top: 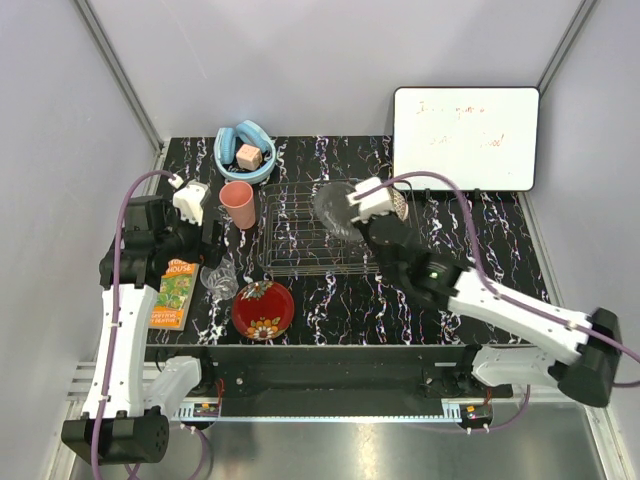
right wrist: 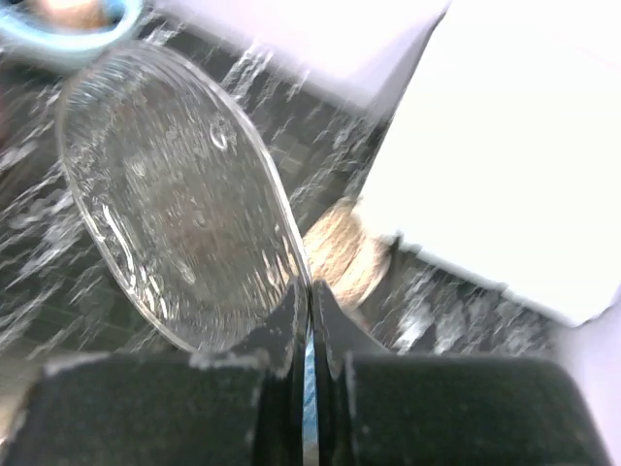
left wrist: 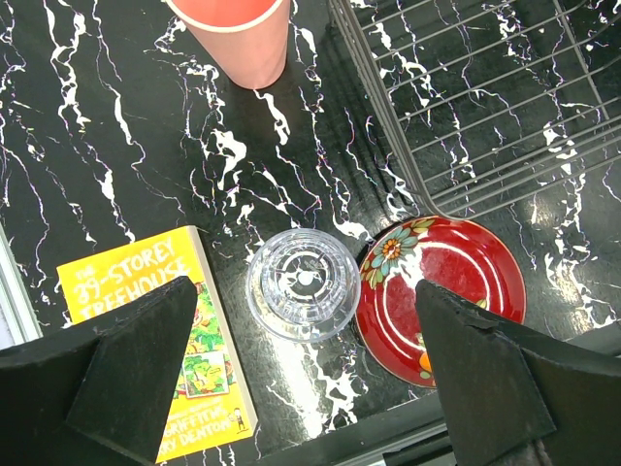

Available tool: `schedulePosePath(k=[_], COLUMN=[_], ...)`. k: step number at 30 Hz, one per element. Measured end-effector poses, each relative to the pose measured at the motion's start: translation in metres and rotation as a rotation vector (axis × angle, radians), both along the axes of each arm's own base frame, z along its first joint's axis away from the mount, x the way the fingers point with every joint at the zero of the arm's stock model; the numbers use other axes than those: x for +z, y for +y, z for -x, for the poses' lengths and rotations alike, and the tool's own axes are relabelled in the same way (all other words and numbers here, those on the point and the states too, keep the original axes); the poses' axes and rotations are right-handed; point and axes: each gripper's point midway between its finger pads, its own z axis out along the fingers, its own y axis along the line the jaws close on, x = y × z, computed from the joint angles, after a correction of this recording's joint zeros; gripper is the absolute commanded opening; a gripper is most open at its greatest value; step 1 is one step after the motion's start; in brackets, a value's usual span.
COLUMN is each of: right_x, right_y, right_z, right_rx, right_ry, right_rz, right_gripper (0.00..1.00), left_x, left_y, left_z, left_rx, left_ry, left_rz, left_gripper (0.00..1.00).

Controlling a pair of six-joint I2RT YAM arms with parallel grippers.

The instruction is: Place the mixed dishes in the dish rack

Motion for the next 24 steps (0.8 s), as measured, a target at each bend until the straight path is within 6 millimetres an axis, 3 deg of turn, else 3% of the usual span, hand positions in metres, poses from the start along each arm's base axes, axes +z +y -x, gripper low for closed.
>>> schedulePosePath(k=[3, 8, 15, 24], right_x=[0.018, 0.022, 0.012, 0.001], right_y=[0.008, 0.007, 0.001, -0.004], right_z=[-0.030, -0.062, -0.080, -0.097], right_rx=[-0.025, -0.012, 0.141, 0.260], right_ry=[-0.182, -0.324, -0.450, -0.461], right_rz=[0.194, 0.440, 0.685, 0.748], right_gripper=[0.00, 0.00, 0.00, 0.00], left_x=[0.000, 0.000, -0.005, -0.009], left_y=[0.000, 0.000, 0.000, 0.000], left_z=[0.000, 0.000, 0.000, -0.004], left_rx=[0.002, 0.002, 0.002, 0.006], left_ry=[0.001, 0.000, 0.009, 0.012], left_rz=[0.002, 0.002, 0.001, 0.005], left_gripper=[0.99, 0.99, 0.99, 0.99])
